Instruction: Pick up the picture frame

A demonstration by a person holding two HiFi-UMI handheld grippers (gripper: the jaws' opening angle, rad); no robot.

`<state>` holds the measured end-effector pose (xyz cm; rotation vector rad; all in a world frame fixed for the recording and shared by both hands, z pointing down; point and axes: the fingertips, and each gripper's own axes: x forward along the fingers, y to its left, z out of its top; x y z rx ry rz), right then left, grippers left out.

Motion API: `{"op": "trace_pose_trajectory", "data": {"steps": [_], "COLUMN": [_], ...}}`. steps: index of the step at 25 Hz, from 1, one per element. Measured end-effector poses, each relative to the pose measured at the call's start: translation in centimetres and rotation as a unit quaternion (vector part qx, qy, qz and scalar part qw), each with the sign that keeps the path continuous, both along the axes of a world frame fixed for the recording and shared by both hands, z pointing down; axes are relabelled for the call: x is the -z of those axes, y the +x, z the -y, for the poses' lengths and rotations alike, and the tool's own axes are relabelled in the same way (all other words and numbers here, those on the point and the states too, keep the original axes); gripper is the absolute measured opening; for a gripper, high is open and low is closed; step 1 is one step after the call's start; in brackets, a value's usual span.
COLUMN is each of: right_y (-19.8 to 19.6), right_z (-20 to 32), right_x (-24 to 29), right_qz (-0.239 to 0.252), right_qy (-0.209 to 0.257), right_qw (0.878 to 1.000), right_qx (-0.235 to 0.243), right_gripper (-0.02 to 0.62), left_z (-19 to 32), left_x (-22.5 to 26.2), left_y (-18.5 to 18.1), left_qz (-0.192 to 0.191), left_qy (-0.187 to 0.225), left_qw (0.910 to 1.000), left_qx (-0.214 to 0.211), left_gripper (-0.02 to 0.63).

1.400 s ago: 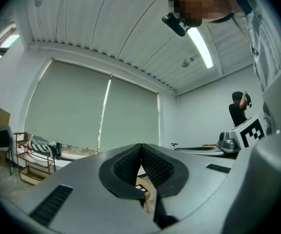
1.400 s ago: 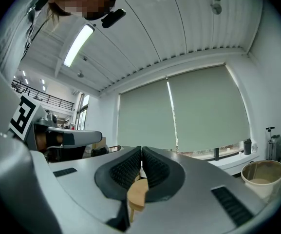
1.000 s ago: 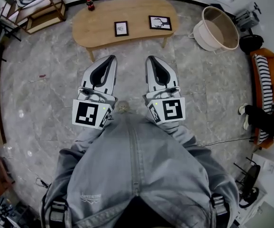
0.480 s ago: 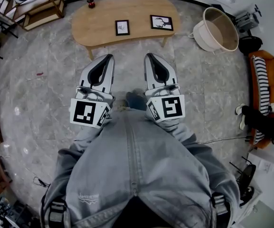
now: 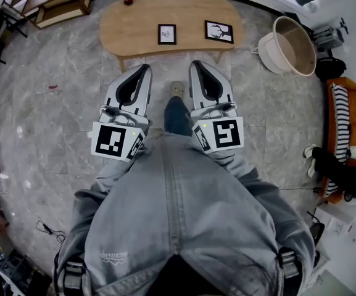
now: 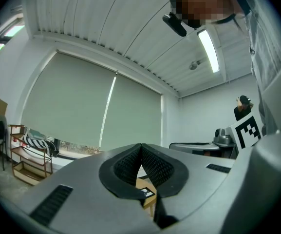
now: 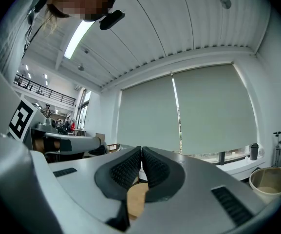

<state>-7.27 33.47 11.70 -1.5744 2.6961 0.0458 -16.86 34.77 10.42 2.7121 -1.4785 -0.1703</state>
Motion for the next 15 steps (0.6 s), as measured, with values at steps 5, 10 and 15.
{"op": "trace_pose_trajectory", "data": {"steps": [5, 10, 15], "right_y": [-0.3, 0.5, 1.9], "right_z": [5.1, 13.5, 23.5], "right_x": [-0.7, -1.3, -2.1], "right_qz": [-0.007, -0.012, -0.011], "right_qy": [-0.003, -0.011, -0.019], "right_qw": [1.0, 0.999, 0.998], "right_qx": [0.019, 0.04, 0.064], "right_gripper": [0.032, 0.032, 0.032], "left_z": [4.8, 12.8, 22.1], "left_x": [-1.0, -1.9, -2.3], "left_y": [0.2, 1.4, 3.2], "left_qz": [-0.003, -0.007, -0.008], "left_qy": [-0.009, -0.022, -0.028], "left_qw": [0.9999, 0.9994, 0.9986], "left_qx": [0.011, 0.027, 0.043], "left_gripper": [0.018, 0.018, 0.017]}}
